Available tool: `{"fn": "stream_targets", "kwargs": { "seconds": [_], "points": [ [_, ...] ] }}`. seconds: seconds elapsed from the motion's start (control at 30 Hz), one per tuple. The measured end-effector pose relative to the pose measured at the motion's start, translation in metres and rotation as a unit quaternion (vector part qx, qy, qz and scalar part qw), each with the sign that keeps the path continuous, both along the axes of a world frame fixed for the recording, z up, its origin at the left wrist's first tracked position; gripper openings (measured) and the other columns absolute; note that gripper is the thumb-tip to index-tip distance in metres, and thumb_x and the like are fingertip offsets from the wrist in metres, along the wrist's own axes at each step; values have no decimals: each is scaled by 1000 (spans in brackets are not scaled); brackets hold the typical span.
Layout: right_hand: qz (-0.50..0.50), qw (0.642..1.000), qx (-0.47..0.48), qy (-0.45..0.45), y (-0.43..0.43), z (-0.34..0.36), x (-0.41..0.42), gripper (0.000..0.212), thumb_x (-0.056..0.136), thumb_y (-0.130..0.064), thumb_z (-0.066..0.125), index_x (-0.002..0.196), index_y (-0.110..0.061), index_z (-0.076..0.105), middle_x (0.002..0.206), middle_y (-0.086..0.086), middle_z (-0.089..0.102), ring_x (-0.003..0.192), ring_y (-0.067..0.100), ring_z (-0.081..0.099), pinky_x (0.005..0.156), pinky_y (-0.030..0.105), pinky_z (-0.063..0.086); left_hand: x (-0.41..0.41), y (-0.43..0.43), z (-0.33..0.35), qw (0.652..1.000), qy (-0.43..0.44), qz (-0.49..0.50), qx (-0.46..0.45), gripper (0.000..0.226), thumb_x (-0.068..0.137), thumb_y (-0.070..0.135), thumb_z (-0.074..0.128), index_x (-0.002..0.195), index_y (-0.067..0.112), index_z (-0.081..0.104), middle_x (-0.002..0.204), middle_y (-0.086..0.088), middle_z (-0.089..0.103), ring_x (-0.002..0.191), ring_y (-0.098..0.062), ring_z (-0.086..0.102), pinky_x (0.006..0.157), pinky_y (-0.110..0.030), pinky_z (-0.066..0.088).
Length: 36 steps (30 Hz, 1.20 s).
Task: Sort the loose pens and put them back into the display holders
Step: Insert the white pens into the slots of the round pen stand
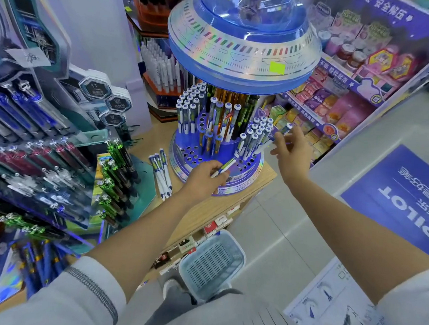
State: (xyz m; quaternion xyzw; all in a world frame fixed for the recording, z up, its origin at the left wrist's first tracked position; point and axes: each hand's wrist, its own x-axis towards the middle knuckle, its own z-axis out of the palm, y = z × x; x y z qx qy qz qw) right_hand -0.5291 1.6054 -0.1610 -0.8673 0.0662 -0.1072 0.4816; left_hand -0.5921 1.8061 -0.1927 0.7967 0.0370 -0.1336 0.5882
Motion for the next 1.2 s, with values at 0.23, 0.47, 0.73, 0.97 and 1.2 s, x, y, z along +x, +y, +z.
{"fn": "stream_targets", "kwargs": {
  "seconds": [0.23, 0.47, 0.73, 0.97, 1.2],
  "points": [
    [-2, 1000, -15, -4, -1, 1, 4, 17, 98, -33, 52, 104, -17, 49, 78, -12, 61, 66, 9, 66, 59, 22, 43, 4, 2, -1, 1000, 4, -3, -3, 10, 96, 20, 57, 88, 15, 57, 71, 8, 63, 47, 2, 52, 55, -21, 44],
    [51, 996, -62, 29, 6, -4, 0, 28, 95, -25, 59, 76, -37, 43, 87, 0, 64, 75, 18, 66, 66, 28, 47, 5, 2, 2, 1000, 9, -8, -1, 10, 97, 17, 55, 94, 8, 57, 73, 7, 63, 46, 3, 53, 57, -22, 44],
    [10, 992, 55, 112, 14, -14, -4, 11, 89, -17, 68, 88, -11, 59, 88, 12, 70, 76, 18, 70, 75, 35, 60, 4, 2, 4, 1000, 12, -15, 15, 11, 96, 20, 57, 96, 9, 60, 75, 4, 65, 56, -13, 52, 65, -32, 47],
    [212, 940, 154, 219, 11, -6, -27, 19, 89, -28, 66, 95, -10, 68, 89, 5, 70, 77, 12, 64, 72, 25, 54, 4, -11, 7, 999, -8, -35, 35, 15, 95, 22, 58, 98, 7, 61, 82, -6, 67, 63, -16, 56, 64, -34, 52],
    [76, 954, 268, 108, -12, 4, -21, 4, 95, -11, 57, 91, -12, 56, 74, 8, 71, 67, 18, 71, 62, 26, 57, 6, -17, 7, 994, -58, -25, 86, 19, 93, 19, 61, 111, 13, 60, 98, 3, 61, 84, -14, 59, 79, -30, 51]
  ]
}}
